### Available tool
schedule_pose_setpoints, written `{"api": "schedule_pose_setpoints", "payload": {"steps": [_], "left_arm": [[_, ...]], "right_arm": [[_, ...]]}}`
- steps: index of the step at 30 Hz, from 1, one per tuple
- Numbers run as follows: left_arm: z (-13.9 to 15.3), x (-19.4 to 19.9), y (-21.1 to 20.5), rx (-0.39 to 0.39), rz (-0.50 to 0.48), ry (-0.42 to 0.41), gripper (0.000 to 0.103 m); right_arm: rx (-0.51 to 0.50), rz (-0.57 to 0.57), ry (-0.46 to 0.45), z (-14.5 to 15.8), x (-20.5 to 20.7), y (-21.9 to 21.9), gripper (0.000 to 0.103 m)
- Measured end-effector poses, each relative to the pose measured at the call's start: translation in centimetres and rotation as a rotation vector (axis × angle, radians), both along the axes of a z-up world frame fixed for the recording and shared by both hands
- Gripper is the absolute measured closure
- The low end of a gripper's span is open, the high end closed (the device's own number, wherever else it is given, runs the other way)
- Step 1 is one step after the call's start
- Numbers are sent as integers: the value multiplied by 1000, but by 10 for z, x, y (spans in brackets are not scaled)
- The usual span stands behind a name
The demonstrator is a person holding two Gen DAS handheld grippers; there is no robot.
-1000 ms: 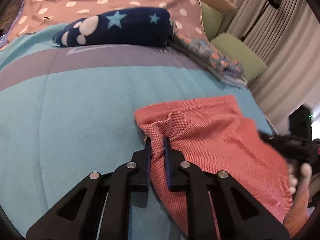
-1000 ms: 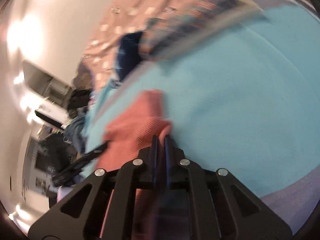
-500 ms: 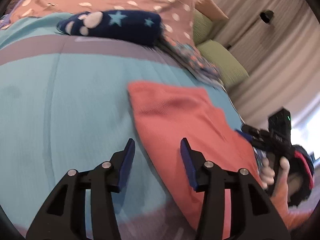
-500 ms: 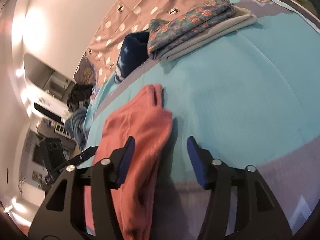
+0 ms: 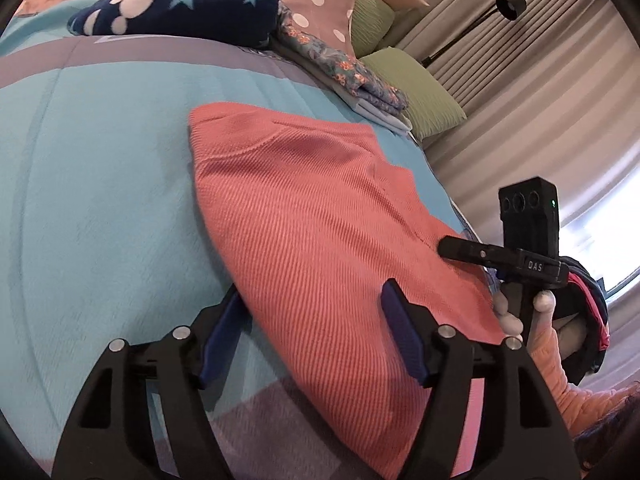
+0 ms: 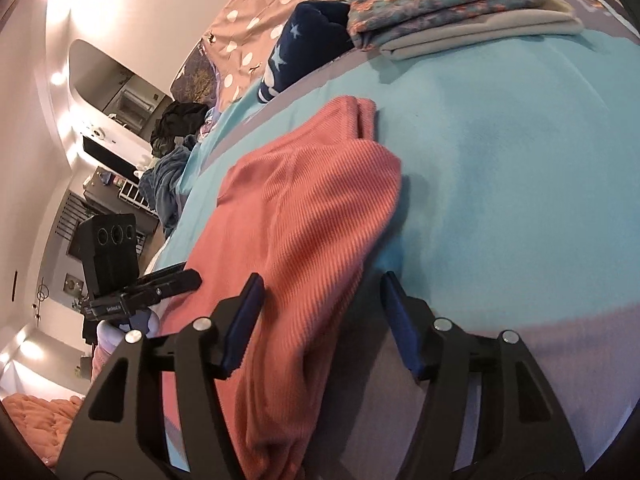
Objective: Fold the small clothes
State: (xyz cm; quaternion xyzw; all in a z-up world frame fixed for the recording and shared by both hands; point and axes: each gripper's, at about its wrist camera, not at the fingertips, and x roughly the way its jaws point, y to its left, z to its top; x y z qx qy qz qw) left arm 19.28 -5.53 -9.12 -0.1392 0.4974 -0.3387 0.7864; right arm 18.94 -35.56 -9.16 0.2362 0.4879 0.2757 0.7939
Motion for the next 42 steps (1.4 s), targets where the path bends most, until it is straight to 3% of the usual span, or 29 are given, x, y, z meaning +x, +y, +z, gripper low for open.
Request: {"api": "schedule_pose_setpoints", "payload": {"steps": [9, 15, 22, 27, 30, 32, 35, 42], "left_arm": [[-6, 16, -5, -34, -41, -2, 33], [-7, 19, -9, -33, -60, -17, 33], [-5, 17, -12, -9, -57, -48, 34], [-2, 14, -13, 28, -42, -68, 59], [11, 6, -18, 80, -24, -129, 69], [27, -3, -21, 107, -19, -189, 71], [55, -17, -19, 94, -9, -249, 73], [123, -51, -35, 84, -32, -401, 75]], "right_arm": [[57, 121, -22, -5, 33, 20, 44], [92, 124, -4, -12, 46, 21, 60], [72, 114, -26, -10, 43, 24, 62], [21, 103, -37, -5, 40, 31, 71], [-36, 59, -64, 14, 33, 41, 81], [-75, 41, -136, 38, 20, 46, 83], [-131, 23, -265, 77, -8, 52, 83], [-121, -78, -460, 142, -64, 27, 84]]}}
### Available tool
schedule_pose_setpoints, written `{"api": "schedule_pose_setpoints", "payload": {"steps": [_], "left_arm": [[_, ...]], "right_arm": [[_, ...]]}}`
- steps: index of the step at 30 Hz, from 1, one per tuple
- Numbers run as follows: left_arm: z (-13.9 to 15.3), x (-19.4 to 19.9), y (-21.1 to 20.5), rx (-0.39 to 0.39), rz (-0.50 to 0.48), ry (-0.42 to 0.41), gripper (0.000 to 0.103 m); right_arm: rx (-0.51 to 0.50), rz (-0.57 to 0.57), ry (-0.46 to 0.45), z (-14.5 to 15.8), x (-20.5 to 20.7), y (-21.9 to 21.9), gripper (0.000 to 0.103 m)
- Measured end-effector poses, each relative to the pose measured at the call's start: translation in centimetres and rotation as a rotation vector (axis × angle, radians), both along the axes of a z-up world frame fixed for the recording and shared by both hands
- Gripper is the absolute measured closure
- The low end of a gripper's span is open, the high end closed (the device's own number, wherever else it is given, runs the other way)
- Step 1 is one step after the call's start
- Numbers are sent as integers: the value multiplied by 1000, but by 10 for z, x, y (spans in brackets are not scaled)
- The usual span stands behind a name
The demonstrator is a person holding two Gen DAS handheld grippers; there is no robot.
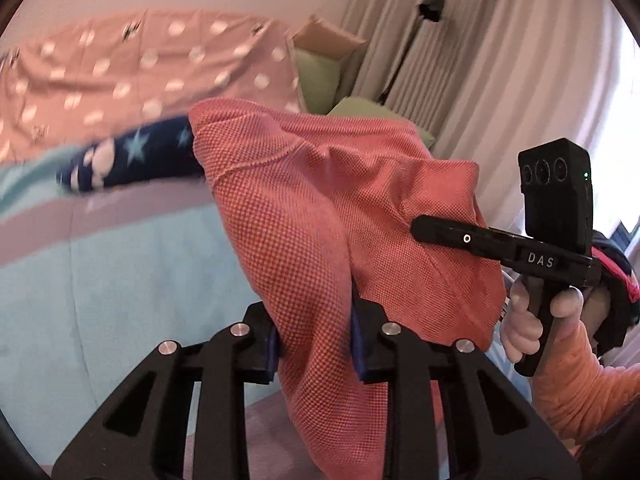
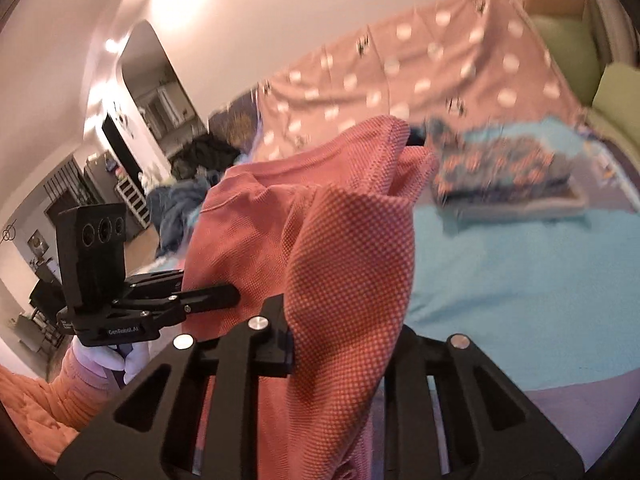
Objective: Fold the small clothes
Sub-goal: 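Grasp the pink sweater with both tools and lift it off the bed, then lower the sweater onto the floral clothes stack and open both tools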
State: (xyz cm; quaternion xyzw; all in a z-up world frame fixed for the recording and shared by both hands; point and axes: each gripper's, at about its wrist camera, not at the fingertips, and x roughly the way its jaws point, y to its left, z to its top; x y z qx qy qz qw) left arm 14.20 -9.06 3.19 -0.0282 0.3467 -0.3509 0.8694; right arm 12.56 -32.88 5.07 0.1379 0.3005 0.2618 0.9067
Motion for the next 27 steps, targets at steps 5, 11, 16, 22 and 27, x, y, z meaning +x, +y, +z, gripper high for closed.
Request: {"api": "schedule_pose_setpoints", "payload": {"steps": [5, 11, 16, 22, 27], "left_arm": [[46, -4, -41, 59, -38, -120, 76], [107, 30, -88, 100, -47, -229, 76], [149, 69, -121, 109, -37, -287, 75], [171, 117, -151, 131, -22, -312, 75], [159, 163, -166, 134, -19, -273, 75]], "right_arm": [[-15, -50, -105, 44, -9, -29, 84], [-45, -117, -184, 107, 21, -75, 85], [-53, -162, -224, 147, 61, -105, 85], [-67, -219, -242, 167, 111, -130, 85], [-58, -249, -184, 154, 162, -150, 84]]}}
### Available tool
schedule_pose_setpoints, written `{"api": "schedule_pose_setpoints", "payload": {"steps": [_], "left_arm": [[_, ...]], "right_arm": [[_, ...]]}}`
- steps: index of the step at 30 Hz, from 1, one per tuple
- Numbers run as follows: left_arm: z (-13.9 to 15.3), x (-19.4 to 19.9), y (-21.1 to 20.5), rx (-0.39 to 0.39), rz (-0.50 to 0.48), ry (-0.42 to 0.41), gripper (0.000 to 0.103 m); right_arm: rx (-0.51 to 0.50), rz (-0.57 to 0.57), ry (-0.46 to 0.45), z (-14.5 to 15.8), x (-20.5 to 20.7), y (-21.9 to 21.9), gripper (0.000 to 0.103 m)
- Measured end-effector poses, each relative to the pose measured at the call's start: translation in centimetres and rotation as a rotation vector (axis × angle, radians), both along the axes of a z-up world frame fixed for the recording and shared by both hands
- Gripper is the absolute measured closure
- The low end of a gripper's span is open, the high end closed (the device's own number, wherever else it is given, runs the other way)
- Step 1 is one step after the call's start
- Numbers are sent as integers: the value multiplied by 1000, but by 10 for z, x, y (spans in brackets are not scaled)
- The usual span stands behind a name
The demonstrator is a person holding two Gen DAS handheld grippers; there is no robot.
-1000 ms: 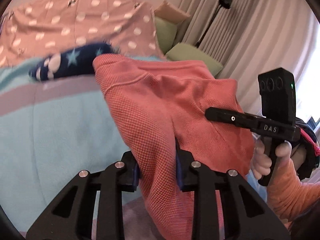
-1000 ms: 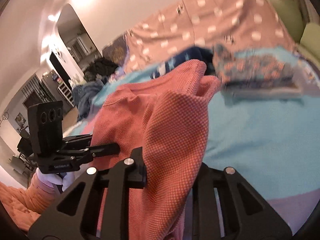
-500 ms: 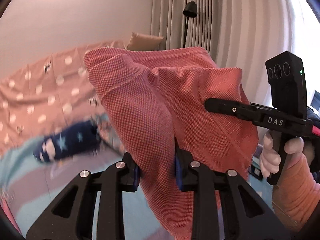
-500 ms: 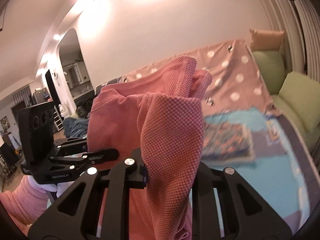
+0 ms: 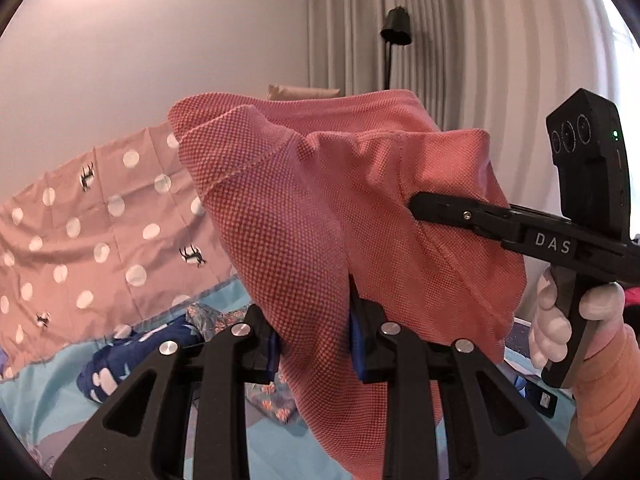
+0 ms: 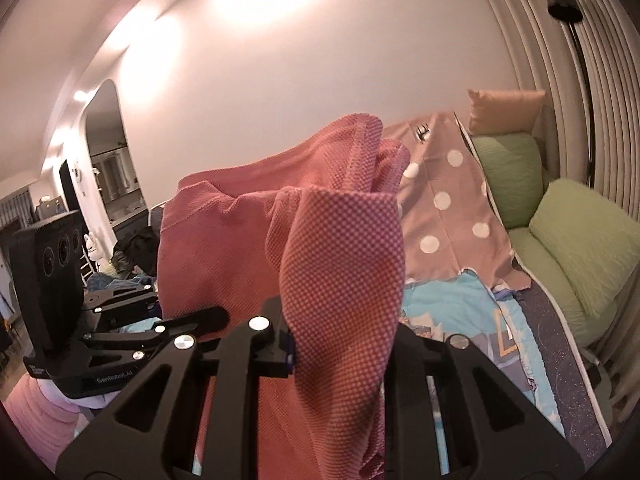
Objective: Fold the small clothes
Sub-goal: 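Lower the sweater onto the floral clothes stack and open both tools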
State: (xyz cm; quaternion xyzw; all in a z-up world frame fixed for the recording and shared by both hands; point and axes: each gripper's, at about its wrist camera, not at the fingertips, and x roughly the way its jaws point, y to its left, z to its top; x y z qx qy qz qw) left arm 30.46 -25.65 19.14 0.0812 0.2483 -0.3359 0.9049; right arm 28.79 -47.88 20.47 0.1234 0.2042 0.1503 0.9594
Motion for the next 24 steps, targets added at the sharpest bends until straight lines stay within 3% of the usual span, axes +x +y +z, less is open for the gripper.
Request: {"api": "schedule_pose_setpoints", "payload": {"steps": [4, 8, 10, 11, 12, 14, 15, 17, 20, 22, 24], "left_arm": [[-24, 43, -8, 16, 29, 47, 75], [-58, 83, -8, 17, 86, 83, 75], [-86, 115, -9, 30, 139, 117, 68], [-101, 128, -10, 57, 172, 124, 52], [-124, 145, -11, 123, 229, 122, 39], [-165, 168, -10, 254, 302, 147, 39], [-179, 172, -5, 281, 310, 165, 39], [-188, 166, 10, 236, 290, 174, 39], [-187, 142, 36, 168, 255, 186, 39], [-180, 112, 49, 136, 229, 167, 37], [-171, 80, 52, 106, 203, 140, 29]], "right_arm": [[-8, -17, 55, -23, 45, -5, 84], [10, -31, 118, -65, 102, -2, 84], [-4, -75, 148, -88, 127, 1, 72], [-52, -170, 184, -109, 144, 2, 51], [-90, -254, 226, -126, 154, 1, 40], [-114, -380, 322, -164, 167, -8, 44], [-76, -393, 352, -179, 163, -14, 50], [21, -346, 354, -198, 142, -21, 51], [-29, -310, 308, -210, 91, -14, 50], [-113, -320, 272, -211, 57, -4, 39], [-173, -364, 229, -205, 14, 9, 22]]}}
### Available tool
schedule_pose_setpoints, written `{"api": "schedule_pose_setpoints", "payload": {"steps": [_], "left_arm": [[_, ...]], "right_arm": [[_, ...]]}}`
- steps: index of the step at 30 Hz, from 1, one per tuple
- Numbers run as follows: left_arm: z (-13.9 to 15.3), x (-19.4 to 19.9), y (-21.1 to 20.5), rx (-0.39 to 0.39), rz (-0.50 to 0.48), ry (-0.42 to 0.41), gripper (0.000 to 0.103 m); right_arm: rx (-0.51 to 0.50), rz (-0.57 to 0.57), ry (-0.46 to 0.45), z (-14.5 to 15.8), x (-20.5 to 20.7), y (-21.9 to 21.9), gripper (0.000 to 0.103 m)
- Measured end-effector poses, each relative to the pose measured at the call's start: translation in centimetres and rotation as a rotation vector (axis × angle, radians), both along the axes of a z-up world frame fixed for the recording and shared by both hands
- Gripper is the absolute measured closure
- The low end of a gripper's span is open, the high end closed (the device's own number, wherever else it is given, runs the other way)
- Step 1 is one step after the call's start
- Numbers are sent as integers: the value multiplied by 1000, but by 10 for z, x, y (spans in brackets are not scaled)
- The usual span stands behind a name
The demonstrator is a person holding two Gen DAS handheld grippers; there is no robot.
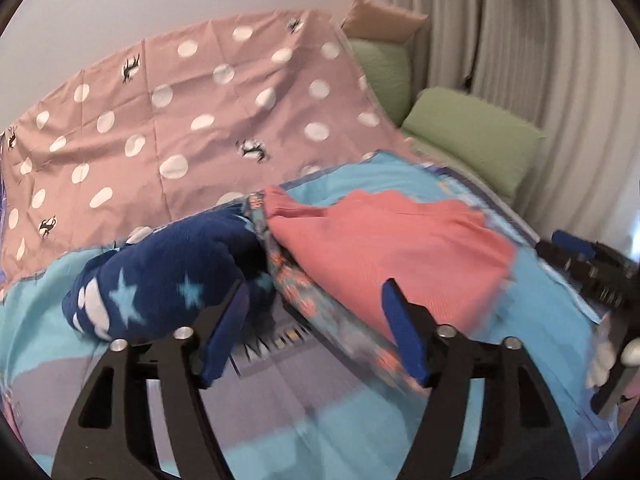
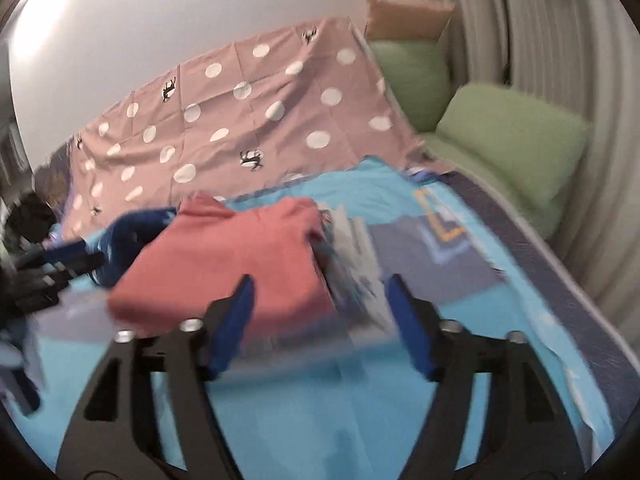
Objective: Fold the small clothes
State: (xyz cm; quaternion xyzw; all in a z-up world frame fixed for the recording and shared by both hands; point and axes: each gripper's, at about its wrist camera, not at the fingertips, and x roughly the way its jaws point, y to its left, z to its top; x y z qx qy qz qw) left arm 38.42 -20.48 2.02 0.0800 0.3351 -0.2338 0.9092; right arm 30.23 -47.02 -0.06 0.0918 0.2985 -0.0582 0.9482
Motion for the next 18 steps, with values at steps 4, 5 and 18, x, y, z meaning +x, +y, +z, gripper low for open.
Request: {"api": "schedule_pose_setpoints", "payload": {"steps": [4, 5, 18], "left_arm": [[21, -76, 8, -71, -34, -93, 6], [23, -90, 10, -85, -35, -108, 3], [50, -253, 52, -108, 113, -167, 1]], "right_arm": [[10, -72, -76, 21, -81, 22, 2], [22, -58, -78, 25, -94, 25, 2], [24, -44, -108, 73, -235, 86, 2]]}}
